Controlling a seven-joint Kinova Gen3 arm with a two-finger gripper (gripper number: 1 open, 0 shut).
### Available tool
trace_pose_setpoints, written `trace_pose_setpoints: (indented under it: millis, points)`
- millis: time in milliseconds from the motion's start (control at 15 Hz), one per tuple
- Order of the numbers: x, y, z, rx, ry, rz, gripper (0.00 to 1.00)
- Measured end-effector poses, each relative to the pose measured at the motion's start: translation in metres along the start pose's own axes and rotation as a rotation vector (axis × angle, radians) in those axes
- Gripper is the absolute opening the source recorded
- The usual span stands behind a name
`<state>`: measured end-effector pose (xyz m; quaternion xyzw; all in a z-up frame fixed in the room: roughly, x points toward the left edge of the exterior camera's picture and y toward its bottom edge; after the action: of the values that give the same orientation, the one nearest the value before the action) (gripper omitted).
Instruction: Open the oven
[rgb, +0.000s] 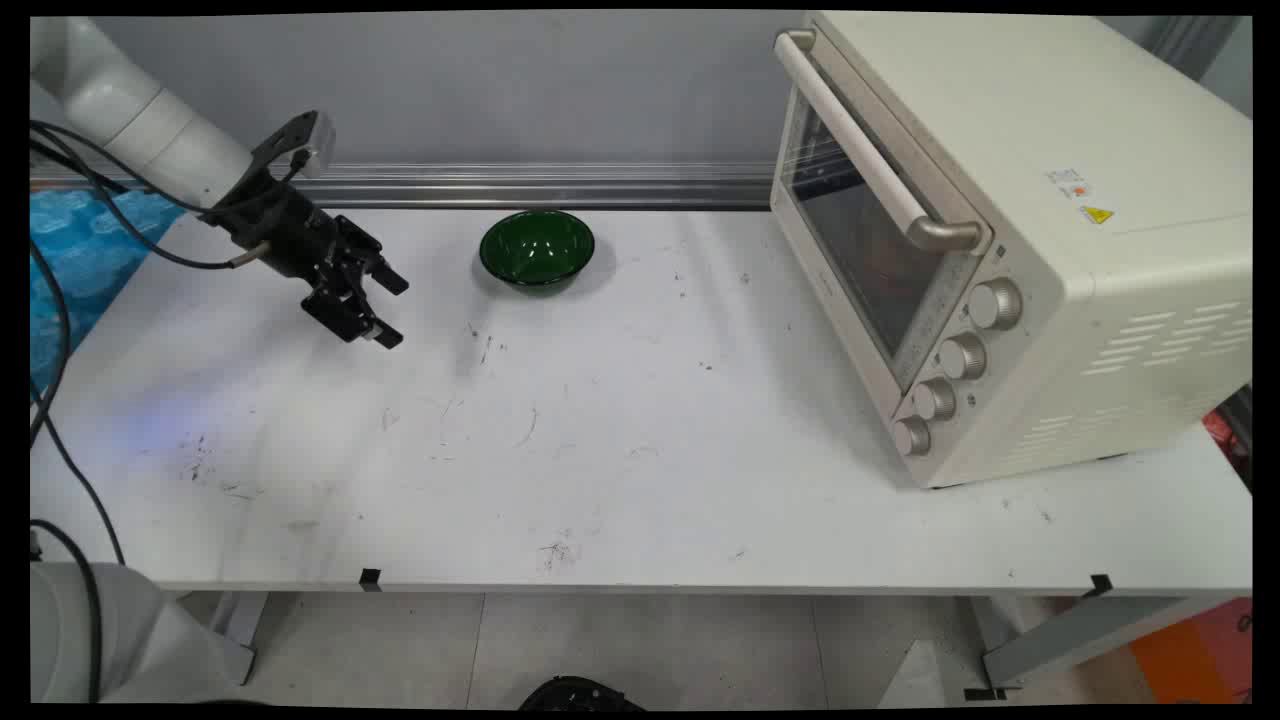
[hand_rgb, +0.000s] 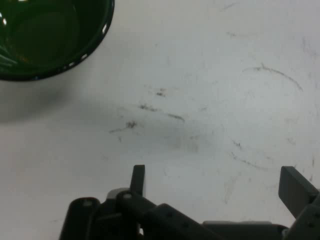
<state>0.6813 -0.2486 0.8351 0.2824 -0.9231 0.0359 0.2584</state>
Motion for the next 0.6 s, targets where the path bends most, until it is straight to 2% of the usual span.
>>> trace_pose_setpoints:
  millis: [267, 600]
  points:
    - [0.015, 0.001, 0.000, 0.004, 0.019, -0.002, 1.00]
    - [0.051, 0.004, 0.000, 0.010, 0.066, -0.005, 1.00]
